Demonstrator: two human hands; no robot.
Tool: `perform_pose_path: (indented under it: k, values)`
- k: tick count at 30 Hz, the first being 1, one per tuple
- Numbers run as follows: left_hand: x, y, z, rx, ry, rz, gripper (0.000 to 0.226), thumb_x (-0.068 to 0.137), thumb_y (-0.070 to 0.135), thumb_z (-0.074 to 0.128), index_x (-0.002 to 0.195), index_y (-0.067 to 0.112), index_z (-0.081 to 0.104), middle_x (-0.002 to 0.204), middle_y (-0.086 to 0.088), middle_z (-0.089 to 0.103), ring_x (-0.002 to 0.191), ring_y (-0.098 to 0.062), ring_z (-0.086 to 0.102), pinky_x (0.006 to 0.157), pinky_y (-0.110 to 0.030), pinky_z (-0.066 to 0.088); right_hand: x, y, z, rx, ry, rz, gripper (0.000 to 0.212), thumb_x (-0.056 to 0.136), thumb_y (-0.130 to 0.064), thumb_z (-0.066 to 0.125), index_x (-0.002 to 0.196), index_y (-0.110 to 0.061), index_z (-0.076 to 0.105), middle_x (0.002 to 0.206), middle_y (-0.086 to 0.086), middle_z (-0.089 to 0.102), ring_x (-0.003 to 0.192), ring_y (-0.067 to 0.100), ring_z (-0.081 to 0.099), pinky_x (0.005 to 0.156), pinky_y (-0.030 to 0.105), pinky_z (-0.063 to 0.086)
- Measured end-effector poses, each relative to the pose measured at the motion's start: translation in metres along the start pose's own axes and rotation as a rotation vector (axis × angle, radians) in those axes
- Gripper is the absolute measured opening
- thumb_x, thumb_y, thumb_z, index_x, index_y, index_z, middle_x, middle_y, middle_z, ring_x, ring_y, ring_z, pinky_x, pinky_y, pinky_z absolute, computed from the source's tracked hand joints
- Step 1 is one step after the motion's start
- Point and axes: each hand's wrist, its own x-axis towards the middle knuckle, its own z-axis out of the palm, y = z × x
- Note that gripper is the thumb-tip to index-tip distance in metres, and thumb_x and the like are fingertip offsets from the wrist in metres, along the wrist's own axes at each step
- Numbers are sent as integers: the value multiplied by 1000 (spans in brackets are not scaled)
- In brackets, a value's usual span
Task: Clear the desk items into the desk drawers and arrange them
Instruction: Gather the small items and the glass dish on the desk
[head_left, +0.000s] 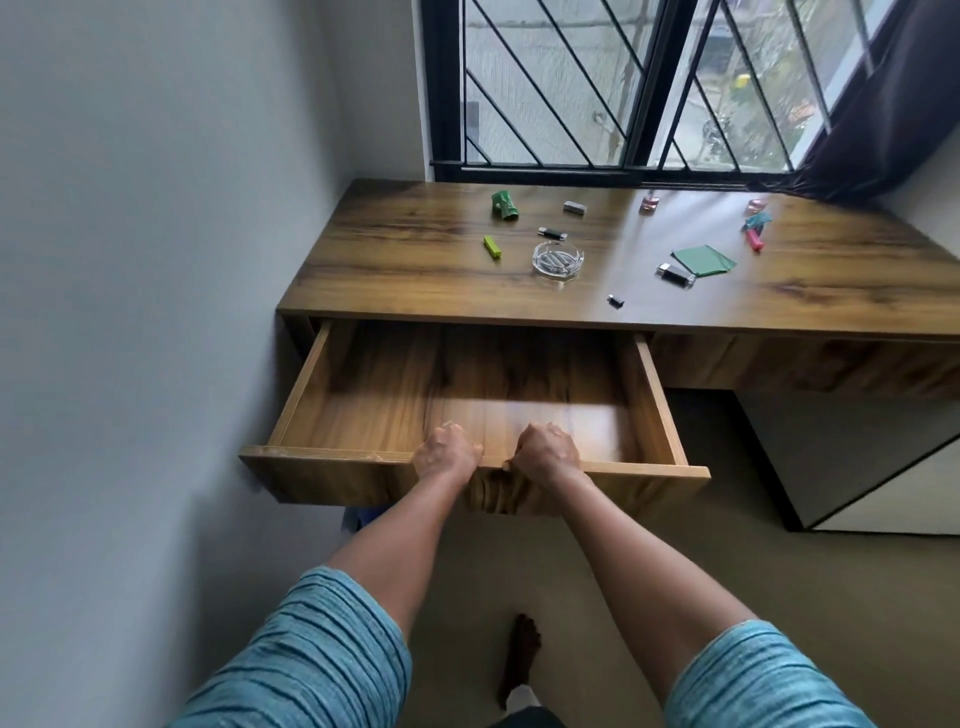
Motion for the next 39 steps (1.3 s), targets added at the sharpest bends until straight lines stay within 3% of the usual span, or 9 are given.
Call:
perform_pose_path:
  k: [7,12,14,19,24,28,31,34,39]
  values:
    - [-30,-12,2,-3,-17,32,22,91,33,58,103,15,62,87,-2,58,74,-14,58,63,-23,48,-22,-2,-4,-98,-94,1,13,86,-20,61,97,-15,64,91,3,61,79,16,56,70,25,49]
    - [-38,-17,-5,134,-131,72,28,89,39,59,107,17,62,93,-1,56,80,-14,56,64,-23,44,-28,-1,-9,-63,-251,-46,7,86,-23,61,92,-20,60,78,-4,54,68,10,51,58,19,40]
    - [-38,-17,-8,218,-216,74,33,87,44,60,106,17,63,95,-1,58,82,-13,57,64,-22,45,-27,-1,-10,-76,-339,-50,3,86,-22,60,86,-21,57,72,-6,51,64,8,48,56,19,38]
    - [-35,-7,-9,412,-399,70,45,81,49,63,114,17,63,114,-5,62,105,-20,61,89,-30,50,-23,-3,-14,-21,-638,82,13,80,-15,69,72,-18,59,80,4,63,77,18,63,69,30,53]
    - [-26,10,-18,358,-844,-152,43,86,34,60,125,15,58,126,-7,58,111,-19,58,100,-28,45,-21,2,-22,79,-865,180,7,82,-16,70,81,-11,66,79,5,68,74,17,66,73,31,57]
    - [-9,19,-19,247,-909,-209,33,93,29,53,116,7,60,100,-10,63,90,-20,63,92,-28,47,-7,18,-22,184,-742,217,13,82,-24,71,81,-12,65,73,3,68,66,13,66,64,25,56]
    - [17,33,-16,64,-614,-82,22,92,27,55,91,9,67,91,-8,71,87,-20,71,78,-28,57,19,30,-37,189,-481,162,15,82,-26,71,74,-15,63,67,1,63,60,12,61,56,21,51]
    - [54,61,-30,-44,-438,-10,23,92,29,56,83,12,67,75,-2,67,68,-15,67,55,-22,50,58,35,-67,152,-287,132,21,79,-29,73,68,-17,60,65,0,63,55,9,59,53,20,51]
    - [132,116,-63,-228,-225,15,36,89,30,54,108,3,69,114,-13,68,108,-28,64,87,-29,49,143,34,-112,243,-23,169,22,71,-34,74,83,-17,66,90,5,69,84,21,66,71,27,51]
